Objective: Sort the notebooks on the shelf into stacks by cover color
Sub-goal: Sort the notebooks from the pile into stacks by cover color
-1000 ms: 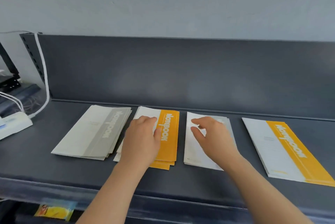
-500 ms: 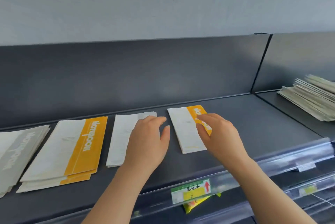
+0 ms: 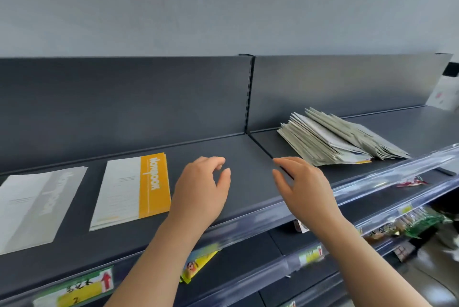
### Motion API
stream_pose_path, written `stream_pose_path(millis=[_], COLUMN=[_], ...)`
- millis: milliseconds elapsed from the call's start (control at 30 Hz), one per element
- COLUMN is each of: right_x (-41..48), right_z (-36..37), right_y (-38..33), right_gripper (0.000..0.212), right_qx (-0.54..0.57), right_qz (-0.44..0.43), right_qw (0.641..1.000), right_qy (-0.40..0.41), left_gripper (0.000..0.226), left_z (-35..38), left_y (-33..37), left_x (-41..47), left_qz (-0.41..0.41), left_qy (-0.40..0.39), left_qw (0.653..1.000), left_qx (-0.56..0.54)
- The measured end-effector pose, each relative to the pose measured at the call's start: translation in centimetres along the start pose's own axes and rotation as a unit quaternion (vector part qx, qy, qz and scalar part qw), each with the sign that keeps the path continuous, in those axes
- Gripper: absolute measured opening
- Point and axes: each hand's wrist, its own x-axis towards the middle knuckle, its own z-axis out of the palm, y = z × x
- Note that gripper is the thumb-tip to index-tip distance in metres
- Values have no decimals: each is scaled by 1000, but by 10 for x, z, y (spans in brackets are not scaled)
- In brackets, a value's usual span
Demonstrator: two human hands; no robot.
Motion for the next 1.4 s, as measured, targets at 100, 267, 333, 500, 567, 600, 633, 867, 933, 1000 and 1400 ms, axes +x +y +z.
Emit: stream_pose_path(millis=[100, 267, 333, 500, 567, 600, 633, 867, 933, 1000, 1400], right_x=[5, 22, 35, 73, 89, 97, 104, 140, 149, 161, 207], right_z=[-14, -30, -36, -52, -58, -61, -63, -75, -79, -83, -73], right_y=[38, 88, 105, 145, 162, 170, 178, 250, 273, 300, 441], right_gripper=[32, 30, 29, 30, 29, 28, 27, 27, 28, 30, 26], right_qx=[7, 12, 14, -2, -9, -9, -7, 8, 11, 6, 33], right_qz=[17, 38, 48, 61, 66, 69, 71, 101, 112, 132, 122], right_qw=[1000, 999, 998, 996, 995, 994, 994, 990, 990, 990, 977], right_qy=[-4, 21, 36, 61, 72, 79, 88, 99, 86, 57, -170], left_gripper=[31, 29, 30, 26, 23, 23, 22, 24, 25, 26, 35], left_z=[29, 73, 89, 123, 137, 143, 150, 208, 226, 245, 340], left_y=[22, 56, 70, 101, 112, 118, 124, 164, 175, 188, 260], left_x=[7, 32, 48, 92, 109, 117, 125, 161, 169, 175, 187], left_qz=[2, 17, 32, 62, 70, 76, 83, 116, 120, 120, 34], left_qy=[-12, -32, -37, -38, -42, -46, -52, -84, -88, -82, -66], left_qw=[1000, 999, 998, 996, 995, 995, 994, 989, 988, 989, 984], left_qx=[-3, -26, -35, -48, -52, -52, -52, -30, -28, -28, 165])
